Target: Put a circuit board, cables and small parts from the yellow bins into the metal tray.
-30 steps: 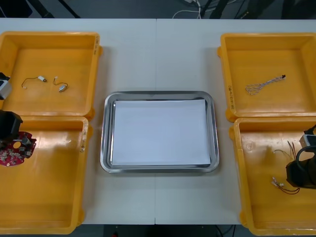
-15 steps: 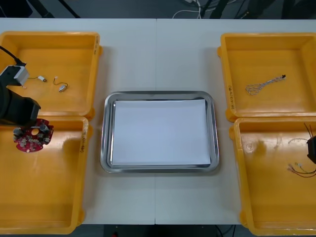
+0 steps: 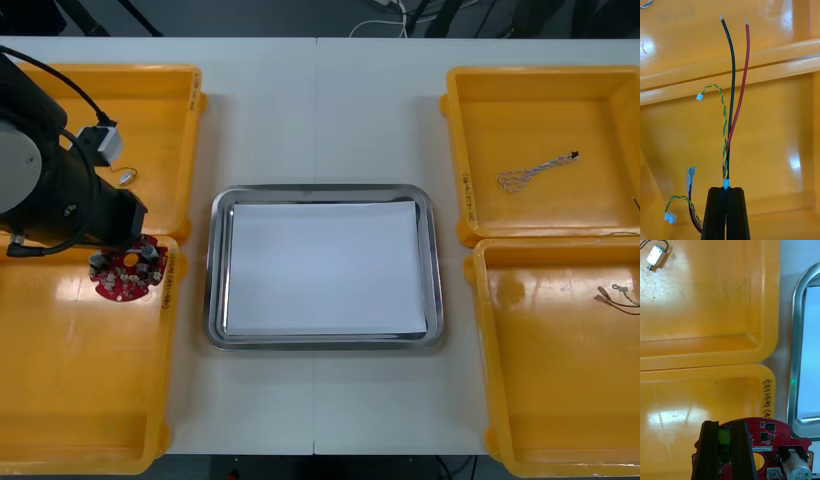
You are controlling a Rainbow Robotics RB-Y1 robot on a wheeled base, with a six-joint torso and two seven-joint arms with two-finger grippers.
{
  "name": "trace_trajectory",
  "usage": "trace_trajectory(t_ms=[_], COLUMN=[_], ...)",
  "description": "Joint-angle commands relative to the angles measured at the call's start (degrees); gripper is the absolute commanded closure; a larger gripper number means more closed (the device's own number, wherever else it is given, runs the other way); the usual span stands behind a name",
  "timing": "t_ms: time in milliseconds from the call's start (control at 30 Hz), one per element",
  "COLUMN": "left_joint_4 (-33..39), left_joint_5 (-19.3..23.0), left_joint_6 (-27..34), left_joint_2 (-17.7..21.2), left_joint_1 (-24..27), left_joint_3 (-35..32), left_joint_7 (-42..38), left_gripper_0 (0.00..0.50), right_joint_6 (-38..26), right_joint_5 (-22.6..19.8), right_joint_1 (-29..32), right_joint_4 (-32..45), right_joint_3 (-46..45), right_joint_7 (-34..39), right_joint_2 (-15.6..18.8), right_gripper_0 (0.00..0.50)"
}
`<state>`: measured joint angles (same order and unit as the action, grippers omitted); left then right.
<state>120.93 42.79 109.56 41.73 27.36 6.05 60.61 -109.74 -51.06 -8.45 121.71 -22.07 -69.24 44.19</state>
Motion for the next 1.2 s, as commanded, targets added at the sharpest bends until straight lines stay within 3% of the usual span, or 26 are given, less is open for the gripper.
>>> trace_trajectory(t_ms=[33, 333, 567, 667, 1200], left_joint_4=[3.1, 3.6, 3.7, 3.6, -0.2], left_joint_5=[-0.2, -7.3, -10.8, -13.3, -19.1], left_joint_6=[0.4, 0.4, 0.4, -2.5, -10.9], left_joint_2=[-1.6, -5.5, -7.0, -7.3, -9.1], left_joint_1=[3.0, 5.1, 6.1, 6.1, 6.1], left_joint_3=[2.4, 11.0, 17.3, 21.0, 28.4], left_joint_7=[-9.5, -17.3, -22.6, -25.1, -29.0], left_gripper_0=[0.500, 0.500, 0.500, 0.500, 0.500], right_joint_6=[-0.3, -0.3, -0.3, -0.3, -0.3], right_joint_5=[-3.5, -11.7, -19.0, -22.2, -21.6], right_joint_1=[-1.1, -4.1, -7.5, -8.2, -15.8], right_joint_4=[1.9, 2.7, 2.7, 2.8, 8.5], right_joint_3=[-2.7, -2.5, 1.2, 1.7, 14.5], right_joint_7=[-3.4, -3.6, -3.5, -3.7, -4.4], right_joint_2=[5.2, 9.1, 15.3, 16.3, 16.3], right_gripper_0=[0.500, 0.500, 0.500, 0.500, 0.500])
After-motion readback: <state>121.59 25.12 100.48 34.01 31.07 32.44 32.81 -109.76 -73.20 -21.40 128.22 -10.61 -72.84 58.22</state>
